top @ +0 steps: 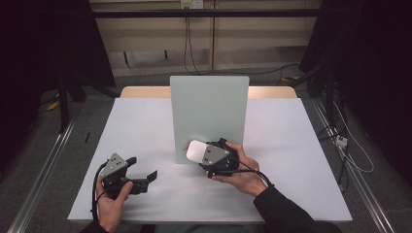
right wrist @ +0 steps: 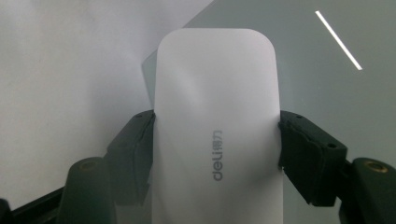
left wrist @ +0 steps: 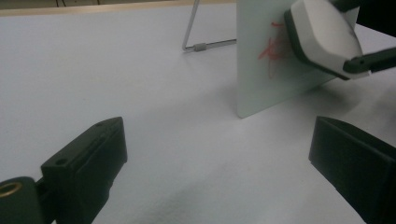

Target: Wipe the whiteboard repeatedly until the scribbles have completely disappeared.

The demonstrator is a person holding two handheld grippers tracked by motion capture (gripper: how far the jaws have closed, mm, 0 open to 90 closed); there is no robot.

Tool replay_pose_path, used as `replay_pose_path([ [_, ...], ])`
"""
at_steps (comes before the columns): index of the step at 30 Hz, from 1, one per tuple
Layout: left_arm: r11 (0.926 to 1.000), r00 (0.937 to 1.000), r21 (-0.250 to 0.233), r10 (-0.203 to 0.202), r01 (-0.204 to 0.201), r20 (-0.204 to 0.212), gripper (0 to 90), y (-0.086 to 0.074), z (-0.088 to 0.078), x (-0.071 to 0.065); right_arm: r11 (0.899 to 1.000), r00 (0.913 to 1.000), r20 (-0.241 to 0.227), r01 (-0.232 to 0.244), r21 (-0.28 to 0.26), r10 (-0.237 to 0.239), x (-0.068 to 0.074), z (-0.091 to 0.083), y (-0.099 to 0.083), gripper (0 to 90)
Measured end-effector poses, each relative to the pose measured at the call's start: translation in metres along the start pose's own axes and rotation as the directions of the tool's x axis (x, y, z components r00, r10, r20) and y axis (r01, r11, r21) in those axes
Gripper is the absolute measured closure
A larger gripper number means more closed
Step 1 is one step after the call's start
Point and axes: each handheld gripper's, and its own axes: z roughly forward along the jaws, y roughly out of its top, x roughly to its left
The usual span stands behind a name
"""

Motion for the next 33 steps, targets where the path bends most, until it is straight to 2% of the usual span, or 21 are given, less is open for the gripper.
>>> replay_pose_path([
  [5,1.0000,1.0000,-0.006,-0.005,0.005,0.001,4.2,0.000,0.000,0.000,0.997,0.9984,0.019,-0.052,-0.049,0.053,-0.018,-0.010,0.006,31.5],
  [9,1.0000,1.0000,-0.004,-0.004,0.004,0.002,4.2,0.000,0.000,0.000,0.995,0.9969,0.017,-0.076,-0.065,0.077,-0.023,-0.012,0.008,31.5],
  [14,1.0000,1.0000,-0.001,0.002,-0.002,0.001,4.2,0.000,0.000,0.000,0.996,0.9979,0.014,-0.062,-0.072,0.063,-0.014,-0.005,0.008,31.5],
  [20,1.0000,1.0000,-0.007,-0.006,0.006,0.000,4.2,0.000,0.000,0.000,0.997,0.9989,-0.021,-0.042,-0.066,0.041,0.000,0.009,0.008,31.5],
  [24,1.0000,1.0000,-0.007,-0.001,0.001,0.001,4.2,0.000,-0.001,0.000,0.998,0.9988,-0.045,-0.022,-0.050,0.020,0.009,0.018,0.009,31.5],
  [28,1.0000,1.0000,-0.006,-0.005,0.005,0.001,4.2,0.000,0.000,0.000,0.999,0.9979,-0.063,-0.017,-0.046,0.014,0.014,0.024,0.009,31.5],
  [33,1.0000,1.0000,-0.007,-0.001,0.001,0.001,4.2,0.000,-0.001,0.000,1.000,0.9958,-0.092,0.002,-0.014,-0.004,0.020,0.029,0.009,31.5],
])
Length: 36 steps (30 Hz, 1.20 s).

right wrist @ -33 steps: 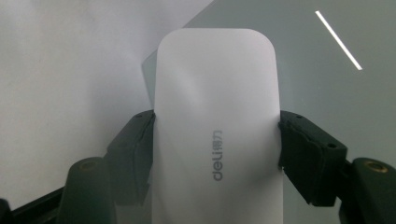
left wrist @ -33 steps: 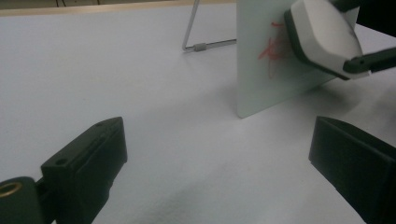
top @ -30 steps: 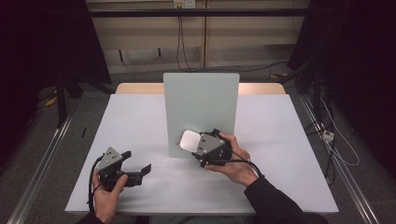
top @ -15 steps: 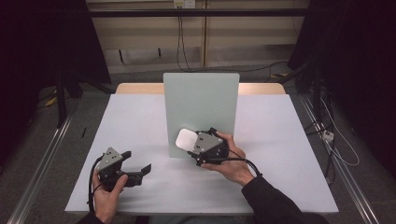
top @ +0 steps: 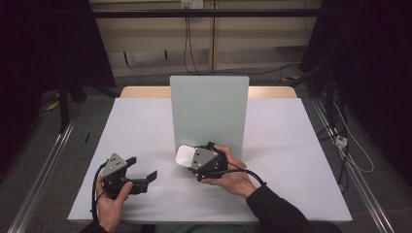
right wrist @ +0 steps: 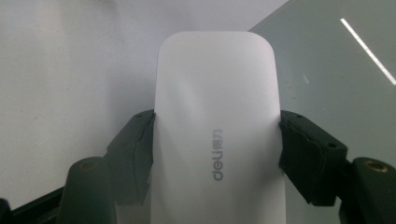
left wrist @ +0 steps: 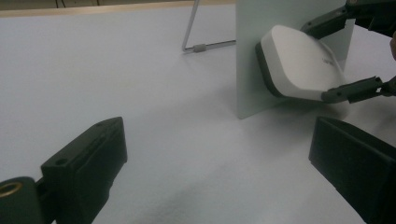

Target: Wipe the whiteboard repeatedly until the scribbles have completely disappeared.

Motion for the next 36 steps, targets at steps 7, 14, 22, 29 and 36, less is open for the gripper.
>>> replay_pose_path([
  [7,1.0000,1.0000,-0.001,0.000,0.000,0.000,4.2,0.000,0.000,0.000,0.999,0.9993,-0.027,0.026,0.045,-0.025,0.003,0.003,-0.002,31.5],
  [14,1.0000,1.0000,0.002,0.001,-0.001,0.001,4.2,0.000,0.000,0.000,0.998,0.9993,-0.028,0.026,0.050,-0.025,0.003,0.003,0.000,31.5],
  [22,1.0000,1.0000,0.002,-0.002,0.002,0.001,4.2,0.000,0.000,0.000,0.999,0.9983,0.055,-0.020,-0.028,0.021,-0.015,-0.013,0.011,31.5],
  [29,1.0000,1.0000,0.003,0.001,-0.001,0.003,4.2,0.000,0.001,-0.001,0.998,0.9942,0.099,-0.035,-0.059,0.041,-0.020,-0.016,0.018,31.5],
  [36,1.0000,1.0000,0.001,0.001,-0.001,0.001,4.2,0.000,0.000,0.000,0.997,0.9964,0.079,-0.026,-0.067,0.032,-0.008,0.000,0.022,31.5],
])
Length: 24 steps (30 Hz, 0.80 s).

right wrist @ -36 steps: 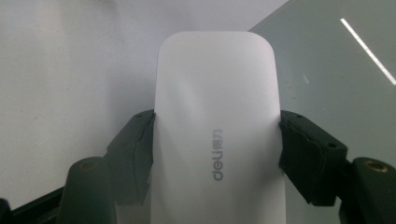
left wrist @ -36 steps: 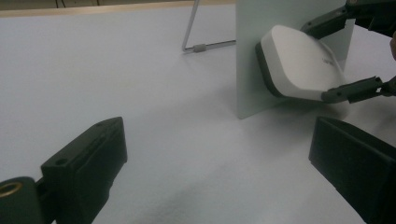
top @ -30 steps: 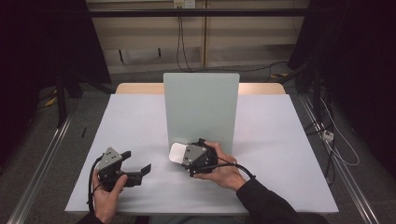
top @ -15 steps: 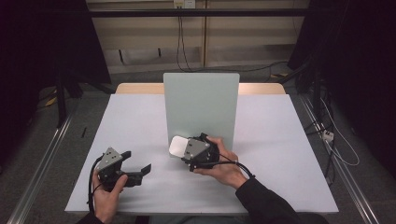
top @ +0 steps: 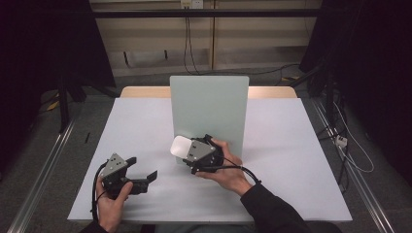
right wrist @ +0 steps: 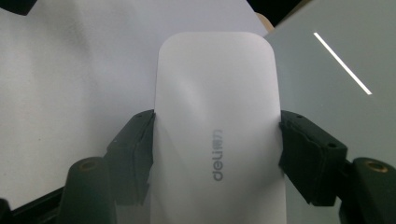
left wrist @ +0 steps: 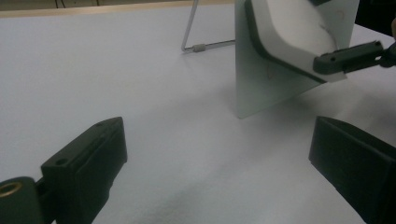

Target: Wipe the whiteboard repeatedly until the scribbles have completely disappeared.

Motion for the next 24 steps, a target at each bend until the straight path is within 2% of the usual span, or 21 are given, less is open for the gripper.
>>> replay_pose_path([
  [8,1.0000,1.0000,-0.003,-0.001,0.001,0.000,4.2,0.000,-0.001,0.000,1.000,0.9991,-0.041,0.012,-0.005,-0.012,0.020,0.022,0.003,31.4],
  [12,1.0000,1.0000,-0.001,0.000,0.000,0.002,4.2,0.000,0.000,0.000,1.000,0.9977,-0.066,0.015,-0.015,-0.016,0.025,0.030,0.003,31.4],
  [15,1.0000,1.0000,0.000,0.009,-0.009,0.001,4.2,0.000,-0.001,0.000,0.999,0.9963,-0.076,0.040,-0.011,-0.041,0.030,0.035,0.004,31.4],
  [18,1.0000,1.0000,-0.004,-0.001,0.001,0.001,4.2,0.000,-0.001,0.000,0.999,0.9959,-0.078,0.044,-0.010,-0.044,0.031,0.036,0.005,31.4],
  [21,1.0000,1.0000,0.000,0.004,-0.004,0.002,4.2,0.000,-0.001,0.000,0.997,0.9955,-0.059,0.075,-0.005,-0.075,0.032,0.035,0.006,31.4],
  [24,1.0000,1.0000,-0.003,0.004,-0.004,0.001,4.2,0.000,-0.001,0.001,0.997,0.9969,-0.036,0.069,-0.019,-0.070,0.027,0.030,0.006,31.4],
])
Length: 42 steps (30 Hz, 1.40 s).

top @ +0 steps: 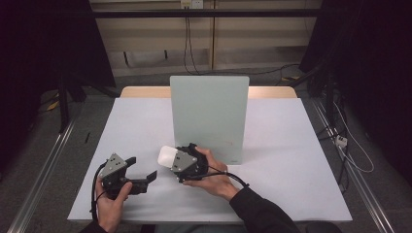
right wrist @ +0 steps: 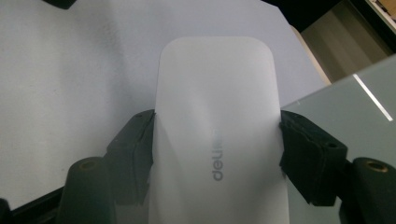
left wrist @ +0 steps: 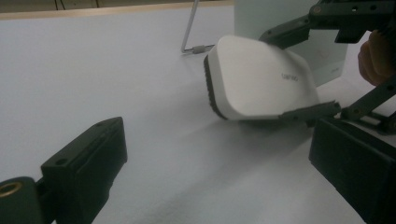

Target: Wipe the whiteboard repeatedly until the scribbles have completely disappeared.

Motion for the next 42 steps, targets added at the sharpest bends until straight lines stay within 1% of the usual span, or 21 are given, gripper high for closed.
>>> replay_pose_path([
  [4,1.0000,1.0000,0.003,-0.001,0.001,0.001,4.2,0.000,0.000,0.000,1.000,0.9995,0.030,-0.004,0.000,0.004,-0.010,-0.012,-0.001,31.4],
  [7,1.0000,1.0000,0.003,0.001,-0.001,0.001,4.2,0.000,0.000,0.000,0.999,0.9979,0.054,-0.035,-0.026,0.036,-0.021,-0.023,-0.002,31.4],
  [8,1.0000,1.0000,0.001,-0.004,0.004,0.001,4.2,0.000,0.001,-0.001,0.998,0.9969,0.066,-0.040,-0.038,0.043,-0.025,-0.026,-0.001,31.4],
  [11,1.0000,1.0000,0.001,-0.004,0.004,0.001,4.2,0.000,0.001,-0.001,0.996,0.9937,0.089,-0.062,-0.064,0.068,-0.036,-0.035,0.000,31.4],
  [13,1.0000,1.0000,0.002,-0.003,0.003,0.001,4.2,0.000,0.001,-0.001,0.995,0.9918,0.103,-0.069,-0.076,0.076,-0.039,-0.037,0.002,31.4],
  [14,1.0000,1.0000,0.002,-0.004,0.004,0.002,4.2,0.000,0.001,-0.001,0.995,0.9919,0.104,-0.065,-0.080,0.073,-0.040,-0.036,0.002,31.4],
  [16,1.0000,1.0000,0.002,-0.004,0.004,0.002,4.2,0.000,0.001,-0.001,0.997,0.9927,0.111,-0.039,-0.073,0.047,-0.035,-0.032,0.004,31.4],
  [20,1.0000,1.0000,0.003,0.002,-0.002,0.000,4.2,0.000,0.000,0.000,0.996,0.9957,0.089,-0.019,-0.083,0.027,-0.025,-0.020,0.003,31.3],
  [22,1.0000,1.0000,0.001,-0.005,0.005,0.002,4.2,0.000,0.001,0.000,0.996,0.9970,0.076,-0.011,-0.088,0.017,-0.019,-0.013,0.002,31.3],
  [23,1.0000,1.0000,0.004,0.000,0.000,0.001,4.2,0.000,0.000,0.000,0.996,0.9976,0.069,0.002,-0.084,0.004,-0.016,-0.010,0.002,31.3],
  [28,1.0000,1.0000,0.001,-0.004,0.004,0.002,4.2,0.000,0.001,0.000,0.996,0.9996,0.025,0.018,-0.088,-0.016,-0.003,0.003,-0.002,31.3],
  [30,1.0000,1.0000,0.001,-0.004,0.004,0.003,4.2,0.000,0.001,-0.001,0.996,0.9996,0.007,0.027,-0.081,-0.027,0.002,0.008,-0.003,31.3],
  [31,1.0000,1.0000,0.002,0.002,-0.002,0.002,4.2,0.000,0.000,-0.001,0.997,0.9994,-0.004,0.035,-0.074,-0.035,0.003,0.009,-0.003,31.3],
  [32,1.0000,1.0000,0.001,0.005,-0.005,0.001,4.2,0.000,0.000,-0.001,0.996,0.9992,-0.011,0.038,-0.077,-0.039,0.005,0.011,-0.003,31.3],
  [34,1.0000,1.0000,0.000,-0.004,0.004,0.002,4.2,0.000,0.001,0.000,0.997,0.9990,-0.040,0.018,-0.077,-0.021,0.006,0.014,-0.004,31.3],
  [35,1.0000,1.0000,0.002,-0.003,0.003,0.003,4.2,0.000,0.001,0.000,0.997,0.9985,-0.051,0.017,-0.073,-0.021,0.007,0.015,-0.005,31.3],
  [36,1.0000,1.0000,0.001,-0.004,0.004,0.003,4.2,0.000,0.001,0.000,0.997,0.9979,-0.056,0.028,-0.068,-0.031,0.009,0.017,-0.005,31.3],
  [37,1.0000,1.0000,0.004,0.002,-0.002,0.002,4.2,0.000,0.000,0.000,0.997,0.9977,-0.056,0.034,-0.064,-0.038,0.010,0.017,-0.005,31.3],
  [39,1.0000,1.0000,0.000,0.000,0.000,0.002,4.2,0.000,0.000,0.000,0.998,0.9978,-0.061,0.022,-0.067,-0.026,0.008,0.016,-0.005,31.3],
  [42,1.0000,1.0000,0.005,0.002,-0.002,0.002,4.2,0.000,0.000,0.000,0.997,0.9985,-0.044,0.031,-0.069,-0.034,0.005,0.013,-0.004,31.3],
])
